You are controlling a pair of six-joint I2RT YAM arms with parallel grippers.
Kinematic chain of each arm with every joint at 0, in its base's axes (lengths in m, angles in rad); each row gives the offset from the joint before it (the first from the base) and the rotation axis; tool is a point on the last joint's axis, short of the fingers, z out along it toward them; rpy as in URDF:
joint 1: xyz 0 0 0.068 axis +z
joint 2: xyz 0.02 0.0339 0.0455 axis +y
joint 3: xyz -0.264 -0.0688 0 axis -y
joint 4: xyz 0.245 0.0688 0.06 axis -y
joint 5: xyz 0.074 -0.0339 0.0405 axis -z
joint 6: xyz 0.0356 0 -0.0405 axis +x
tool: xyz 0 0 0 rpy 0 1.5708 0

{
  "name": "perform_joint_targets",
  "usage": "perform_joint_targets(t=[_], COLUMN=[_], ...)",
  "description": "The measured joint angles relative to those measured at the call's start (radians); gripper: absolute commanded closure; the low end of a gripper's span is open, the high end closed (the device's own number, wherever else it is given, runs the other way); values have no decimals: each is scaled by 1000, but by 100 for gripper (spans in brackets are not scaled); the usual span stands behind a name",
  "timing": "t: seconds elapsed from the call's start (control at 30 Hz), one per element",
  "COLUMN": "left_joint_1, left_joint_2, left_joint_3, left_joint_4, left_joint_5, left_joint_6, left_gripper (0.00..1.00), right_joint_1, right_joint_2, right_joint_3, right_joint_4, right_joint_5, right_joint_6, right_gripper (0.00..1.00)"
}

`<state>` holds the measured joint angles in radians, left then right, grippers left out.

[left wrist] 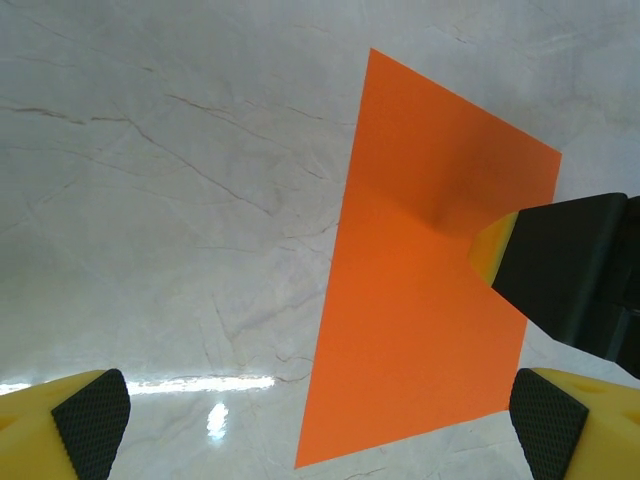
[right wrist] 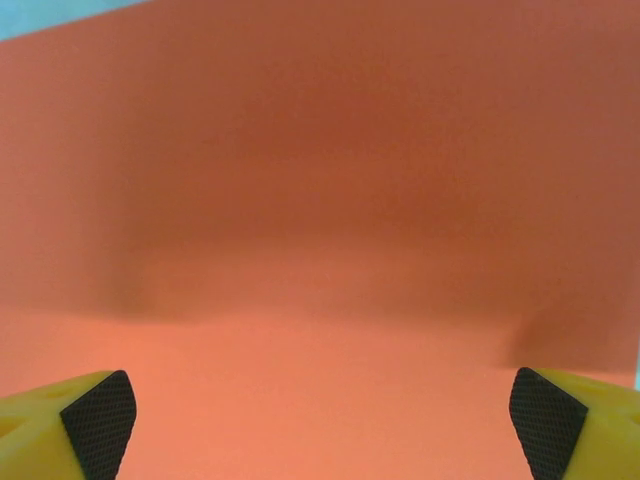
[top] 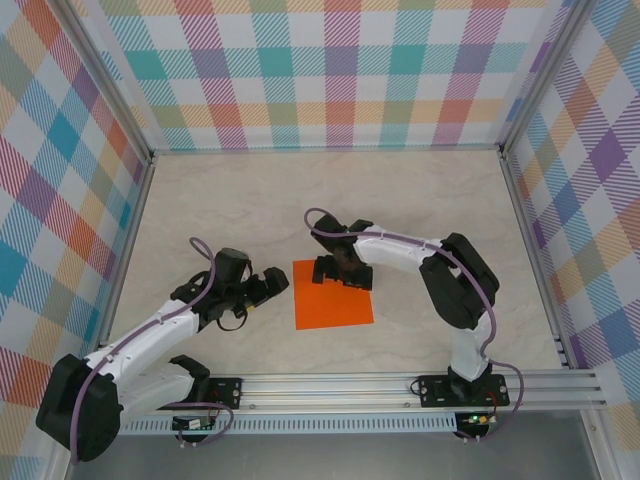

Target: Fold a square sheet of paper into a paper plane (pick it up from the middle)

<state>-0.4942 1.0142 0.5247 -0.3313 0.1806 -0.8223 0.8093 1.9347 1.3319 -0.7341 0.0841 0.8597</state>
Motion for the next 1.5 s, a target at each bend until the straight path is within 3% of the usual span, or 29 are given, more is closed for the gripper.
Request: perform_joint_targets(t=[0.77,1.03,1.5], left_joint_1=[89,115,143], left_joint_2=[-134,-205,-156], left_joint_3=[0,-10,-20], left_joint_4=[-120,-148,-136], left_joint_5=[-44,-48,13], left_joint_6=[-4,-4,1], left_gripper=[0,0,0], right_joint_1=[4,8,17], right_joint_2=[34,34,60], right_joint_3=[4,20,107], right_joint_4=[-19,-38,-113], right_joint_5=[-2,2,46], right_joint_6=[-60,-70,-25], right_gripper=[9,5,9])
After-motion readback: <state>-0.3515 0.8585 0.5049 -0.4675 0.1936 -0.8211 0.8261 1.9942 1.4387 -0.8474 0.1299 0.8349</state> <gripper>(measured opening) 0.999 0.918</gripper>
